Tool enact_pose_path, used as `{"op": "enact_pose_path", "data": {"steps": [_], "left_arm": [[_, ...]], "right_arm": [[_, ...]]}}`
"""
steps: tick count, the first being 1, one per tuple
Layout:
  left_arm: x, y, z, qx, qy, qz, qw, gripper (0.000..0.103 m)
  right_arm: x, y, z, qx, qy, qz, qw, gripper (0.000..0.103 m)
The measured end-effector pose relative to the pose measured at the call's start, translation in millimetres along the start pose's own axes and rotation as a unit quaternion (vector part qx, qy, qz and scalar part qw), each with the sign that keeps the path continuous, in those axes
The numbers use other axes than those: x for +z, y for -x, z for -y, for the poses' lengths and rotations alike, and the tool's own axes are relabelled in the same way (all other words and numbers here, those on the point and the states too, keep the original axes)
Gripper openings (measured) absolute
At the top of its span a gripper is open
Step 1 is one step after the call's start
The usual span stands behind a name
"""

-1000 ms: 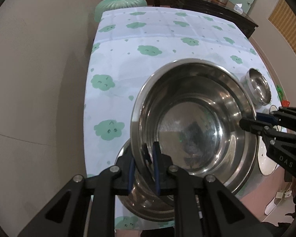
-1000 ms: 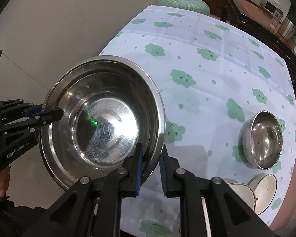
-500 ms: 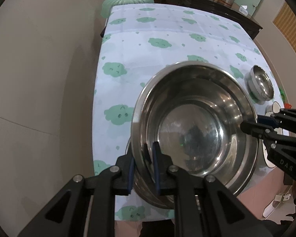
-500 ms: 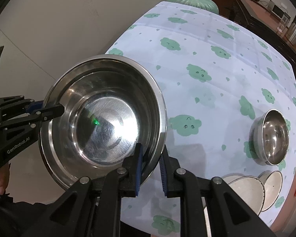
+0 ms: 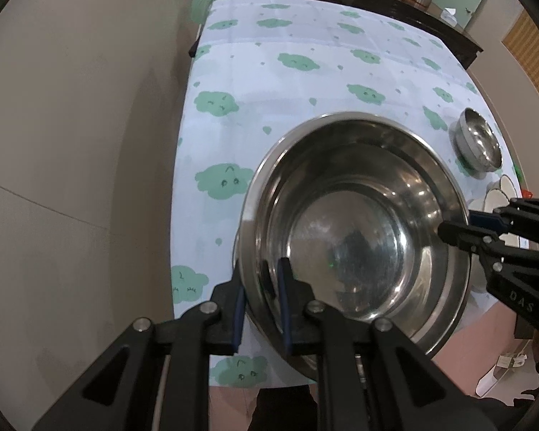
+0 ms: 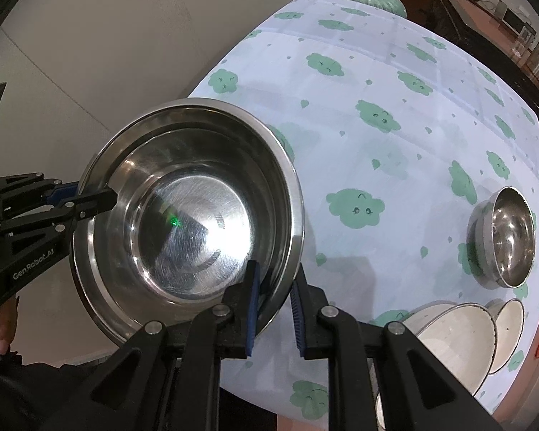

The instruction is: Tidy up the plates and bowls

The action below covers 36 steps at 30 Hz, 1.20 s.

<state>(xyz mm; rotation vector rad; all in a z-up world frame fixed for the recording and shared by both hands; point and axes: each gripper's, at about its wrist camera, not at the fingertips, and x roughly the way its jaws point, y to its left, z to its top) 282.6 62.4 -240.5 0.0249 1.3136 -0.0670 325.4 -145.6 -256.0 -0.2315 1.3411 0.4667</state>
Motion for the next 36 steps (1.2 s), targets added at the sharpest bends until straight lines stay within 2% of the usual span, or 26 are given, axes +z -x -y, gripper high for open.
{"op": "enact_pose_path", "data": {"steps": [36], "left_arm": [[-16,-27,-7,0.008,0.015,-0.031,0.9994,0.013]], "right_arm": [[-3,-26,-12,0.013,0.008,-0.032,0.999,0.019]]}}
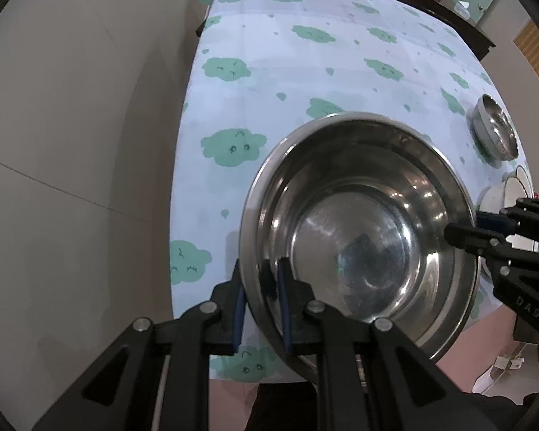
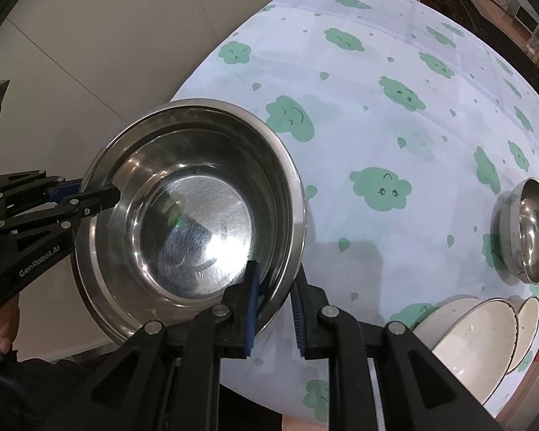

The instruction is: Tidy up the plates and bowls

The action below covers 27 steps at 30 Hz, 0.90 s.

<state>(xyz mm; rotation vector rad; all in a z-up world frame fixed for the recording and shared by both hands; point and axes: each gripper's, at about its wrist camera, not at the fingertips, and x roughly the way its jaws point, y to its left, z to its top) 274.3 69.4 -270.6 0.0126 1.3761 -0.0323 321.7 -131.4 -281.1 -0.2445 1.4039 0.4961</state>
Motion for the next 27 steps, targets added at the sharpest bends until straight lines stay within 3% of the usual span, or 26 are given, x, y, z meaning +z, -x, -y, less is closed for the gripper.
{"op": "enact_pose_path", "data": {"steps": [27], "left_arm": [[-2.0,-6.3,1.2,0.001,0.001,-0.002,1.0000,0.013]], "right_arm": [[0.2,-8.8,-1.6,0.000,-0.004,-0.012,1.000,0.022]]}}
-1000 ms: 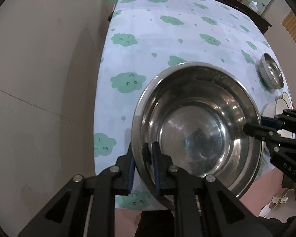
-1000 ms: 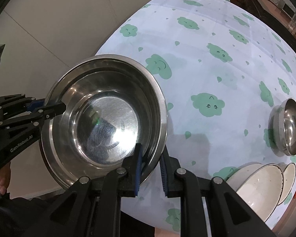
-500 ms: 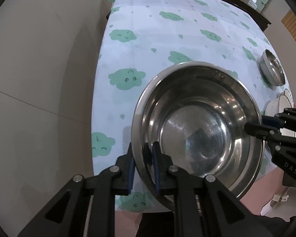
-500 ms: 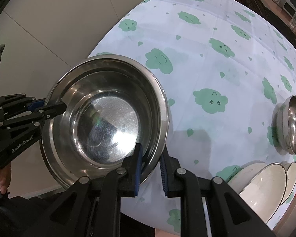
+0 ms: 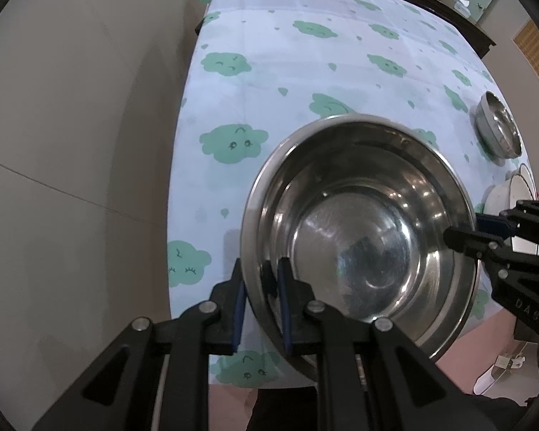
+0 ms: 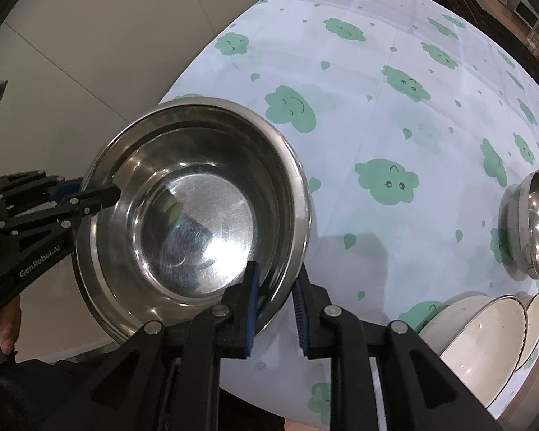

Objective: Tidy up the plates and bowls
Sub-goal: 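Open the right gripper off the rim while the left gripper keeps holding the bowl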

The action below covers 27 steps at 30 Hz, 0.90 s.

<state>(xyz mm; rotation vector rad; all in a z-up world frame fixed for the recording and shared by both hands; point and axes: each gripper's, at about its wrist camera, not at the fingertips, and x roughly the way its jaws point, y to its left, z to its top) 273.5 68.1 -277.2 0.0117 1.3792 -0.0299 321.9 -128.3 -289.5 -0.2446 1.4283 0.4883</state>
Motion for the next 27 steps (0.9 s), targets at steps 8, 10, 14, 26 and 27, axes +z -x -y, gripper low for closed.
{"op": "enact_pose_path", "data": {"steps": [8,10,14,26,27], "left_arm": [[0,2,-1,-0.011,0.002,0.002,0.9999,0.021],[1,5,-1,-0.009,0.001,0.009,0.9999,0.022],[2,6,0,-0.020,-0.001,0.009,0.9998,0.023],[11,16,0,-0.026,-0.009,0.025,0.9993,0.023],[11,18,1,-0.026,-0.011,0.027,0.9992,0.023]], "right_arm": [[2,-1,2,0.002,-0.007,-0.002,1.000,0.024],[0,-3,5,0.002,-0.014,-0.007,1.000,0.026],[0,3,5,0.012,-0.017,0.002,1.000,0.027],[-2,18,2,0.006,-0.024,0.020,0.999,0.027],[-2,20,2,0.004,-0.025,0.024,0.999,0.027]]}}
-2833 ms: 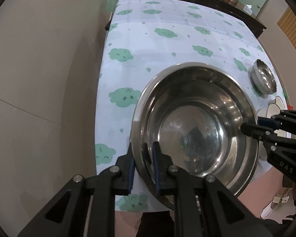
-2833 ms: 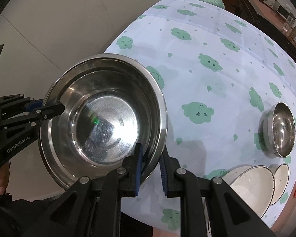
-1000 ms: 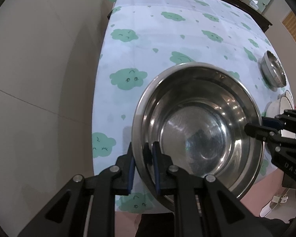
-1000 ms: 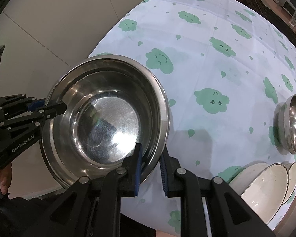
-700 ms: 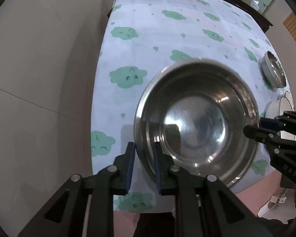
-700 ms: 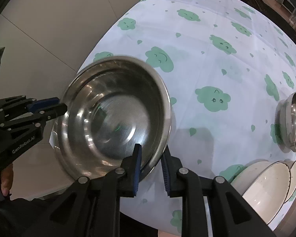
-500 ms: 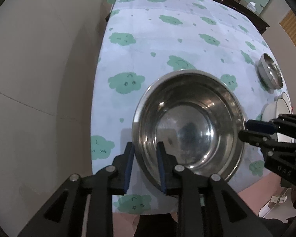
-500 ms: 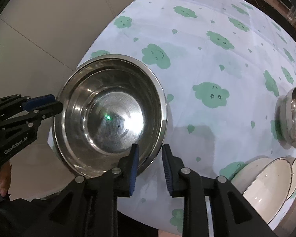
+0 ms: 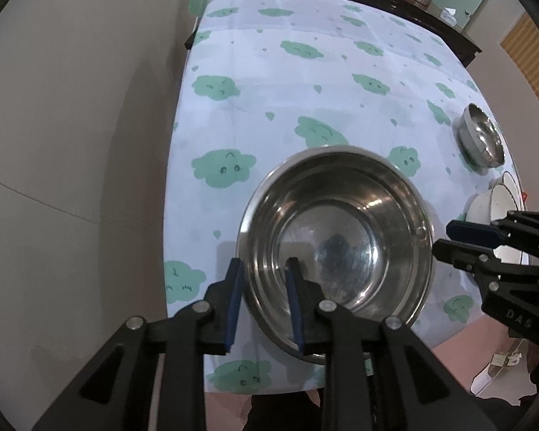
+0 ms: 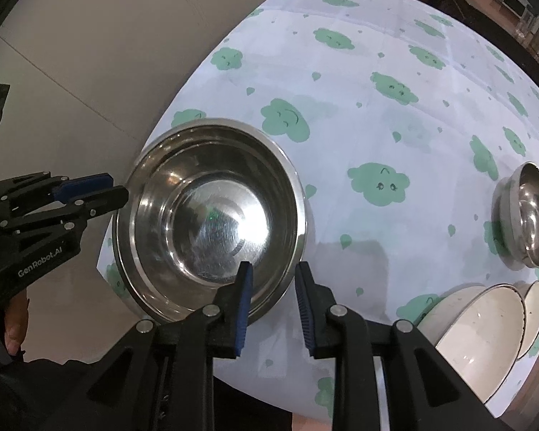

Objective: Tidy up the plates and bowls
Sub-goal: 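Open the right gripper off the rim while the left gripper keeps holding the bowl, then lower the large steel bowl onto the table with the left gripper and open it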

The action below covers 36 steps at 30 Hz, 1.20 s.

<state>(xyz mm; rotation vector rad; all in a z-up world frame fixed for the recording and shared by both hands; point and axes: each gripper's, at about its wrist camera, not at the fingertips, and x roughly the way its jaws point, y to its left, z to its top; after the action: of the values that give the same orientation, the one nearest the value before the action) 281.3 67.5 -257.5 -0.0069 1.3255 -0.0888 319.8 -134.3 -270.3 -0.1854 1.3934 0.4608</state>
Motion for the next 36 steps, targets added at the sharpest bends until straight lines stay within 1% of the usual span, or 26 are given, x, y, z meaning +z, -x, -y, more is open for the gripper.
{"op": "enact_pose_path", "data": {"steps": [2,4,7,16,20,22,26,30,31,34,36], "left_arm": [[1,3,1,-0.003,-0.005,0.003,1.0000,0.025],[2,5,3,-0.005,-0.010,0.007,0.9999,0.031],[2,8,5,-0.009,-0.019,0.013,0.9997,0.036],[-1,12,13,-0.018,-0.042,0.016,0.9989,0.038],[2,17,26,-0.036,-0.055,0.023,0.9976,0.039],[4,19,38,-0.044,-0.068,0.028,0.9963,0.042],[10,24,61,-0.043,-0.093,0.035,0.9941,0.043],[18,29,78,-0.035,-0.108,0.045,0.9925,0.044],[21,28,80,-0.027,-0.104,0.044,0.9932,0.044],[28,27,84,-0.029,-0.091,0.041,0.9946,0.045],[31,23,88,-0.017,-0.087,0.037,0.9953,0.045]], "right_arm": [[0,3,1,-0.001,-0.004,0.005,1.000,0.027],[-2,7,1,-0.004,-0.008,0.009,1.000,0.027],[-7,11,1,-0.006,-0.016,0.012,1.000,0.027],[-26,15,-1,-0.015,-0.040,0.015,0.999,0.027],[-41,19,3,-0.031,-0.059,0.009,0.998,0.027],[-48,24,6,-0.035,-0.069,0.010,0.997,0.027],[-57,31,21,-0.036,-0.089,0.019,0.995,0.027],[-53,30,36,-0.029,-0.092,0.028,0.995,0.027],[-51,29,40,-0.024,-0.090,0.030,0.995,0.027],[-45,27,49,-0.016,-0.082,0.026,0.996,0.027],[-41,25,55,-0.010,-0.075,0.026,0.997,0.027]]}}
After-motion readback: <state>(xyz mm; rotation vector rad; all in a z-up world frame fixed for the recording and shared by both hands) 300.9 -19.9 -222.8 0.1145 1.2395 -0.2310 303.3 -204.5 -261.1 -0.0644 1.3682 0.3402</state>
